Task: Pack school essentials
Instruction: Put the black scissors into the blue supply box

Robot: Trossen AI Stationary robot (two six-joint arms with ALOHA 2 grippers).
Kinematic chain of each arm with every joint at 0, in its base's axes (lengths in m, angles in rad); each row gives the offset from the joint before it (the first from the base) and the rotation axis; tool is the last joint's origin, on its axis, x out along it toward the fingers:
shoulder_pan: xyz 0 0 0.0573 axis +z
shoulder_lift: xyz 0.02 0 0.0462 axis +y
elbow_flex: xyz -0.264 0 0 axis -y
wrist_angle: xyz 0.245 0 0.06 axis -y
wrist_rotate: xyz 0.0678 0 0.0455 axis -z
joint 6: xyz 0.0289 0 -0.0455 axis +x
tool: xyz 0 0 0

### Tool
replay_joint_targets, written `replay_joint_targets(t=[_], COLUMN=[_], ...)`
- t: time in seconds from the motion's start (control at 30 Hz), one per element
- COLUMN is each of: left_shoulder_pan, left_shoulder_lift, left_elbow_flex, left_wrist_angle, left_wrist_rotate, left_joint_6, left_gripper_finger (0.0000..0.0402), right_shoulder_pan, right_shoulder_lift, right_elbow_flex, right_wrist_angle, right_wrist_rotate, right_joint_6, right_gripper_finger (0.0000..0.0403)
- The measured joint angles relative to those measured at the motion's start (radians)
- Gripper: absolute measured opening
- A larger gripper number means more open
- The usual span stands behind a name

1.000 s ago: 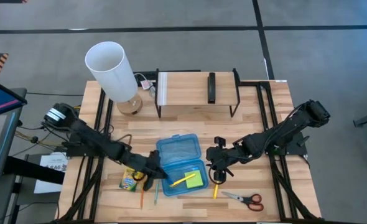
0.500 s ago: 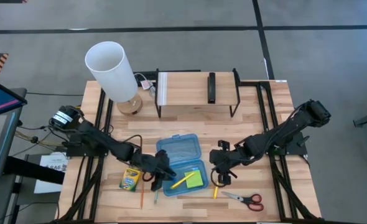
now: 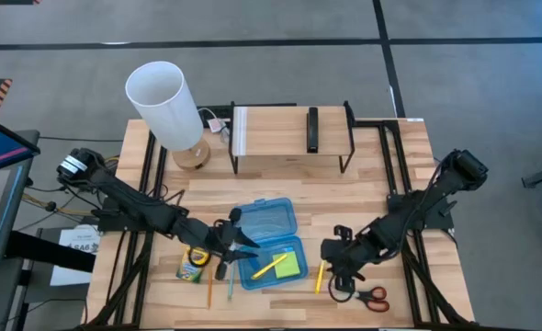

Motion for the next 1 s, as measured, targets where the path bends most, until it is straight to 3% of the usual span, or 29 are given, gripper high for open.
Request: replay_joint_targets(t=[0.37,0.43,0.6,0.83,1.0], left_shoulder_pan=[0.003,0.008,-0.003,-0.029,-0.030], left_shoulder_lift=[-0.039,-0.040,-0.089,-0.130,-0.130], left_elbow_flex=[0.000,-0.001,0.000,-0.002,-0.060], left_wrist_angle=[0.034,0.088,0.203,0.104,0.189], left_wrist_rotate=[-0.016,-0.010,0.133,0.086,0.086], left_joint_6=[0.159,0.161,0.229,0.249,0.246], left_gripper_finger=[0.0067,0.0066,0.0066,0.0066,0.0066], right_shoulder_pan=[0.133,0.169,0.276,0.400,0.443], right_shoulder_lift=[0.000,0.000,0.000,0.000,0.000], right_elbow_flex=[0.000,0.000,0.000,-0.005,-0.088], right_wrist_angle=[-0.195,-0.197,-0.197,-0.189,-0.080], right_wrist_rotate=[-0.054,-0.054,-0.053,0.009,0.028], right_joint_6=[0.224,0.287,0.438,0.595,0.669], right_gripper_finger=[0.0161,0.0161,0.0161,0.0161,0.0161])
